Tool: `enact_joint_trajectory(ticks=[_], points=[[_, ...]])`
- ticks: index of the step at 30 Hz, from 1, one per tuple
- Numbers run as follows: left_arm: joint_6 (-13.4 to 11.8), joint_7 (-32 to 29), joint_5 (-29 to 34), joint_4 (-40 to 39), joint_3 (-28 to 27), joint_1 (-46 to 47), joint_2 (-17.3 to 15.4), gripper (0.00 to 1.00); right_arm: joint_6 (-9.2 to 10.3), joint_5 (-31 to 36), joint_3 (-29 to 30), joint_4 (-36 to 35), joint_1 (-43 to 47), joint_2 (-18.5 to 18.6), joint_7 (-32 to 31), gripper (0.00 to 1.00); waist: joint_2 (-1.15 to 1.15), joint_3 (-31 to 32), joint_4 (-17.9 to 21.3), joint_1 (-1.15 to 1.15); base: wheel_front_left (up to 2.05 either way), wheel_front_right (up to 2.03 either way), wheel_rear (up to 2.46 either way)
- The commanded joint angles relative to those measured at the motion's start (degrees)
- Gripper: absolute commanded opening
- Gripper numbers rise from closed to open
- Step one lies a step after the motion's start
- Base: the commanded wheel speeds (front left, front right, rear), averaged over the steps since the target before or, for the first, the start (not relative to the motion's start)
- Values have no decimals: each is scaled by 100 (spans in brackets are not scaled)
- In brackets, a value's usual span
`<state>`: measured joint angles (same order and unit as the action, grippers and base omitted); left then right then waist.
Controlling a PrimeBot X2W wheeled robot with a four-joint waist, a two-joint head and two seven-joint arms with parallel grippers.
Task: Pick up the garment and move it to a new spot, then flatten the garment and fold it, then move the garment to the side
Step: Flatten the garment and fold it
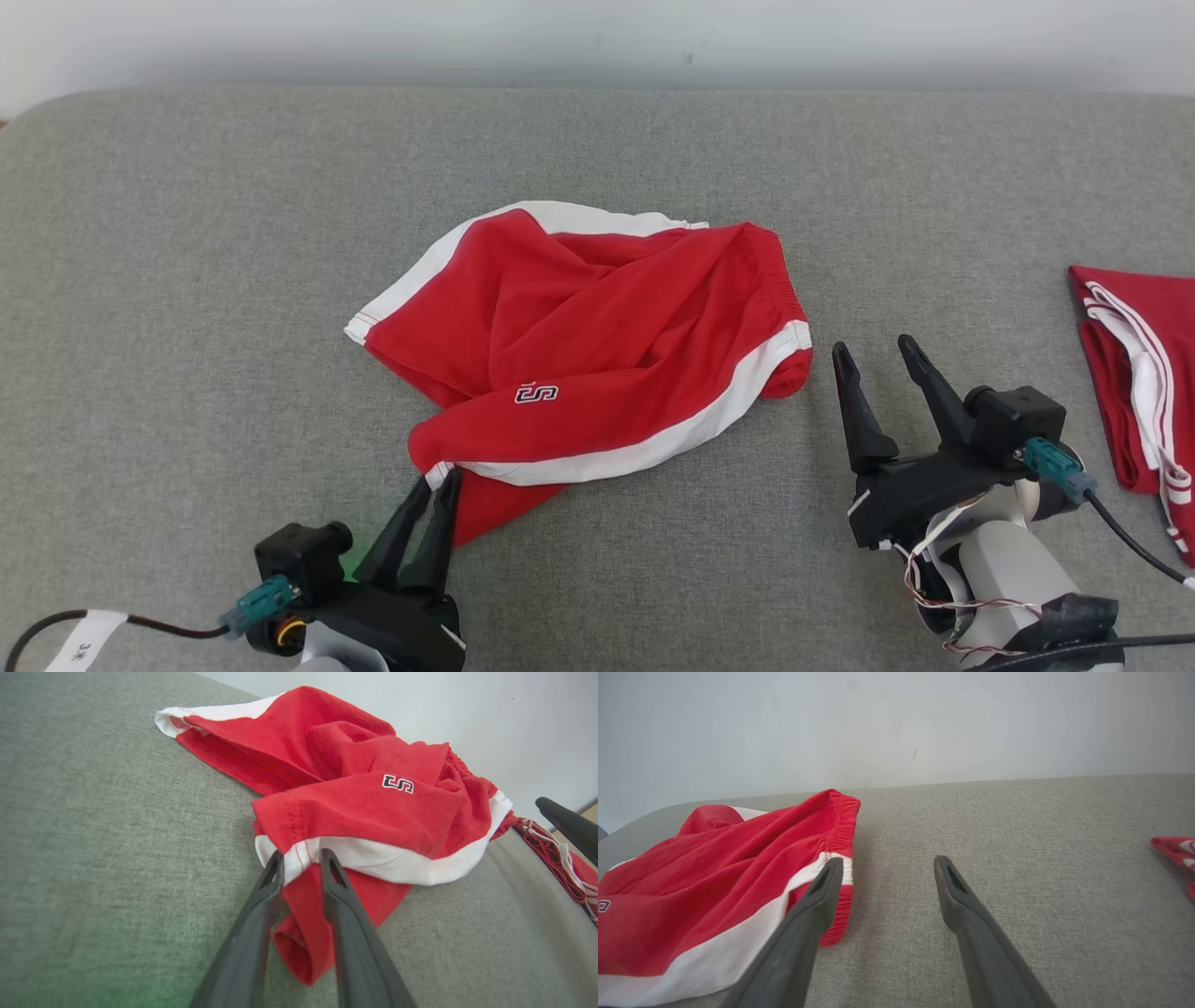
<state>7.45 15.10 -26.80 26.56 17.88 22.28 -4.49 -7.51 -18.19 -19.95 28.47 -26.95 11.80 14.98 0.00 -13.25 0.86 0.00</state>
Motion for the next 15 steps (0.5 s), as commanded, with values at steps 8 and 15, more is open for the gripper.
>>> enact_joint_trajectory(ticks=[8,15], points=[[2,6,-294,123,304,134,-155,0,6,-107,-91,50,-194,50,24,100,0,-22,-21,0,0,0,0],[2,6,-42,182,-147,77,-194,0,5,-693,-433,270,-359,129,24,100,0,-20,-147,0,0,0,0]])
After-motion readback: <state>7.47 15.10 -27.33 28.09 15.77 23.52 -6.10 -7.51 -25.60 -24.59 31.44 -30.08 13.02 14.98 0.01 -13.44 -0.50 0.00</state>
